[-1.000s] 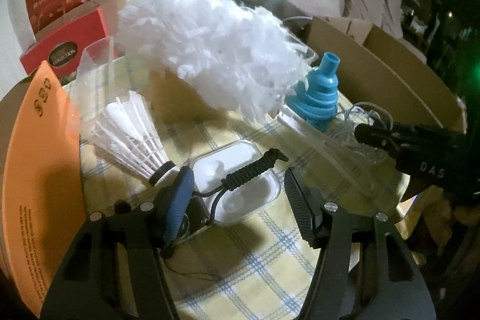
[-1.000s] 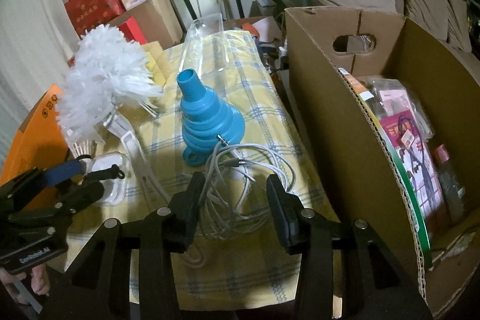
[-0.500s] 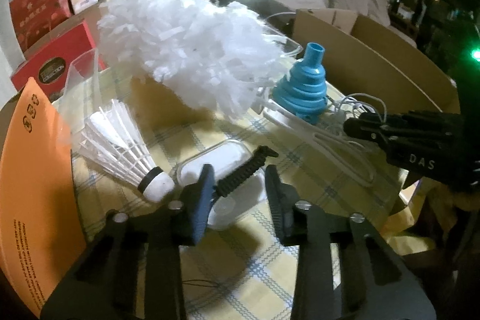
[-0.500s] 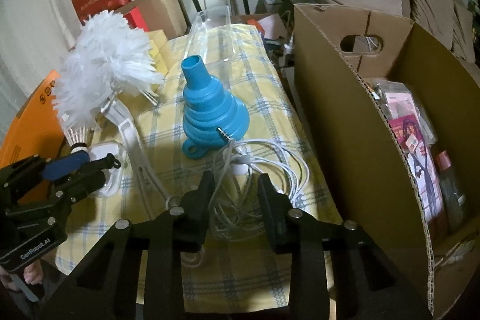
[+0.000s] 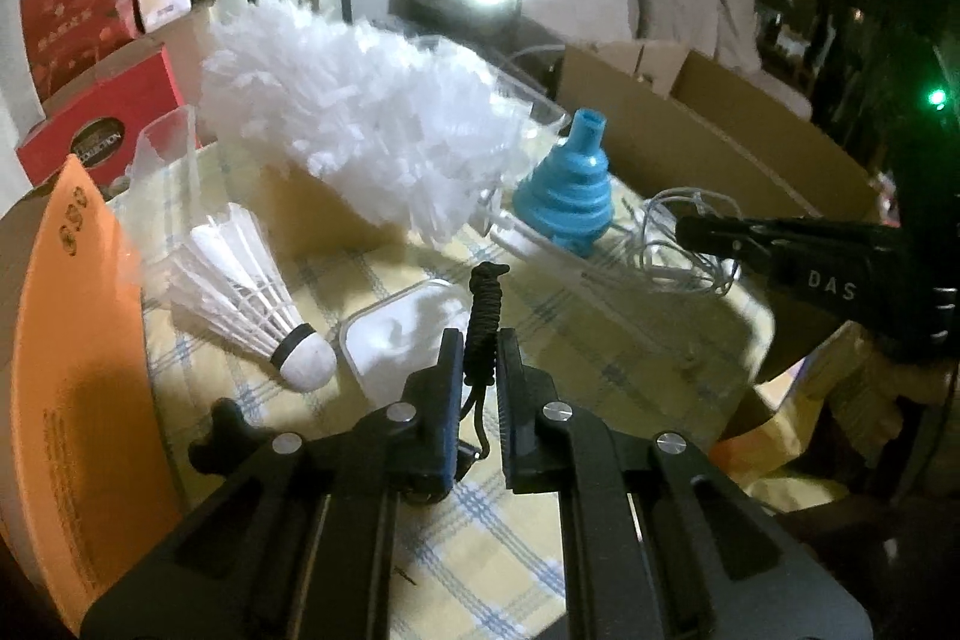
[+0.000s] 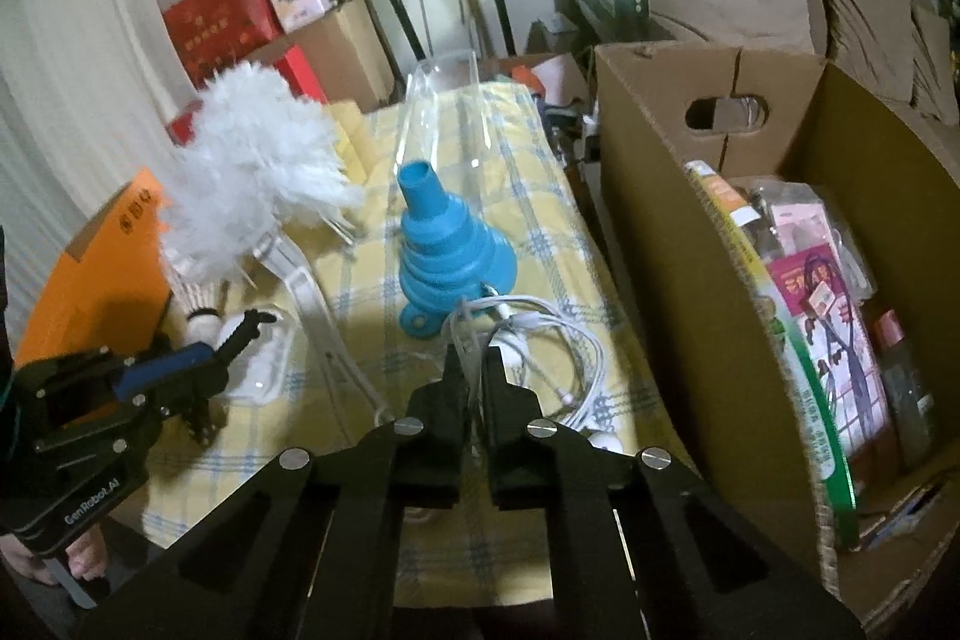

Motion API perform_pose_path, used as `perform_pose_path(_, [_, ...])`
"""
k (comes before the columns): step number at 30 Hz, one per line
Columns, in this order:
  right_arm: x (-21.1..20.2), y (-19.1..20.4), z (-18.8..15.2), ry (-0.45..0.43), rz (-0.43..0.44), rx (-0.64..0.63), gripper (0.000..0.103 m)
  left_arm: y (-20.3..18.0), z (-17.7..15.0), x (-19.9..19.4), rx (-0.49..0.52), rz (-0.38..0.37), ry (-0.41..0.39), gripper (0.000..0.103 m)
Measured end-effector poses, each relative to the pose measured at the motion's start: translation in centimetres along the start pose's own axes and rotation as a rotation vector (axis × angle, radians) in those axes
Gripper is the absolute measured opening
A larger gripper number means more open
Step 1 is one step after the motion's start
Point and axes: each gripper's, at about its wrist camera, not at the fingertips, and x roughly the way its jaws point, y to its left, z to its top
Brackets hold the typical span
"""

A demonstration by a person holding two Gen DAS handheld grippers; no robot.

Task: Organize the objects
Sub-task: 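Carry the lanyard with left gripper into the orange box while right gripper carries the cable there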

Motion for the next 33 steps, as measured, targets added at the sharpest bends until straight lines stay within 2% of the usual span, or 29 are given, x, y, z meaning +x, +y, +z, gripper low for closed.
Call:
perform_pose_path(5, [-2.9,0.8,0.9,-0.047,0.004,-0.028,0.003,0.7,0.3,-3.1,-0.05,-0.04,-0.058,0.01])
perform_pose_path(18, [-9.3,6.1,3.1,-0.147,0.055,-0.144,0.003,2.6,1.3,-11.8,-0.143,-0.05,-0.206,0.01])
perform_pose_path(29, [-14.8,13.3,5.8,-0.258,0.121,-0.275,0.003,5.2,1.3,-18.6,-0.179,0.012,-0.311,0.01])
perform_pose_path(33, [-15.7,16.1,6.3,-0.273,0.155,-0.323,0.003,6.7,1.2,-20.7,-0.204,0.038,-0.337,0.01])
